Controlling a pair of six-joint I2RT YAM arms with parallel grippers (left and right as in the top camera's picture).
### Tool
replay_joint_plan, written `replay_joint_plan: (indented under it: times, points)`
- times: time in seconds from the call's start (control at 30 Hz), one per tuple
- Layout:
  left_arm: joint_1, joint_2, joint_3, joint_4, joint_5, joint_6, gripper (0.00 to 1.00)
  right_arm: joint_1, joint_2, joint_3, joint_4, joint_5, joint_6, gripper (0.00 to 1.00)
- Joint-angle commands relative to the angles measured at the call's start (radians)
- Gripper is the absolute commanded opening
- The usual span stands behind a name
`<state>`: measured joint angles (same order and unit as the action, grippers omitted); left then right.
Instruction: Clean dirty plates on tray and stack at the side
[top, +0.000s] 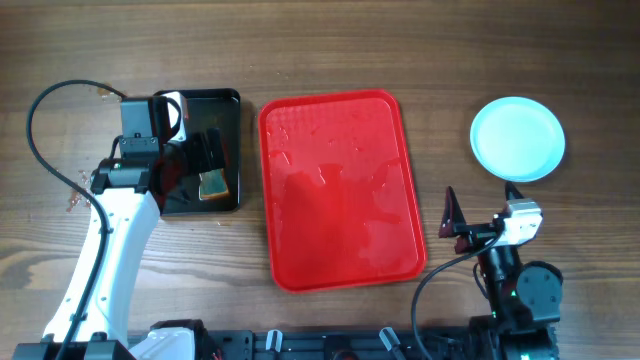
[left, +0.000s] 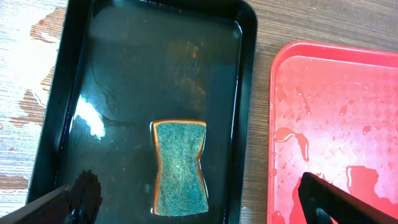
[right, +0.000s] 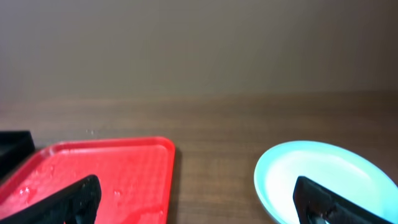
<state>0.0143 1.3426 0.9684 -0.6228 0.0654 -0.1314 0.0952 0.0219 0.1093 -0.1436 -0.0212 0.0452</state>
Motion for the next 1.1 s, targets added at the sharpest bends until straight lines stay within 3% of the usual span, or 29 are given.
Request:
replay_joint_plan:
  times: [0.0, 0.53, 0.73, 0.8, 0.87, 1.07]
  points:
    - [0.003, -0.005, 0.012, 0.005, -0.006, 0.019, 1.0, -0.004, -0.019, -0.082, 0.138, -0.04, -0.068, 1.0]
    - [0.003, -0.025, 0.012, 0.0, -0.006, 0.019, 1.0, -0.004, -0.018, -0.104, 0.146, -0.04, -0.069, 1.0]
    - [-0.023, -0.441, 0.012, 0.001, -0.022, 0.034, 1.0, -0.004, -0.018, -0.104, 0.146, -0.04, -0.069, 1.0]
    - [-0.023, -0.563, 0.012, 0.0, -0.153, 0.079, 1.0, -0.004, -0.018, -0.104, 0.146, -0.04, -0.069, 1.0]
    - [-0.023, -0.689, 0.012, 0.0, -0.168, 0.079, 1.0, -0.004, -0.018, -0.104, 0.146, -0.04, -0.069, 1.0]
    - [-0.023, -0.912, -0.014, -0.082, -0.156, 0.079, 1.0, -0.004, -0.018, -0.104, 0.146, -0.04, -0.069, 1.0]
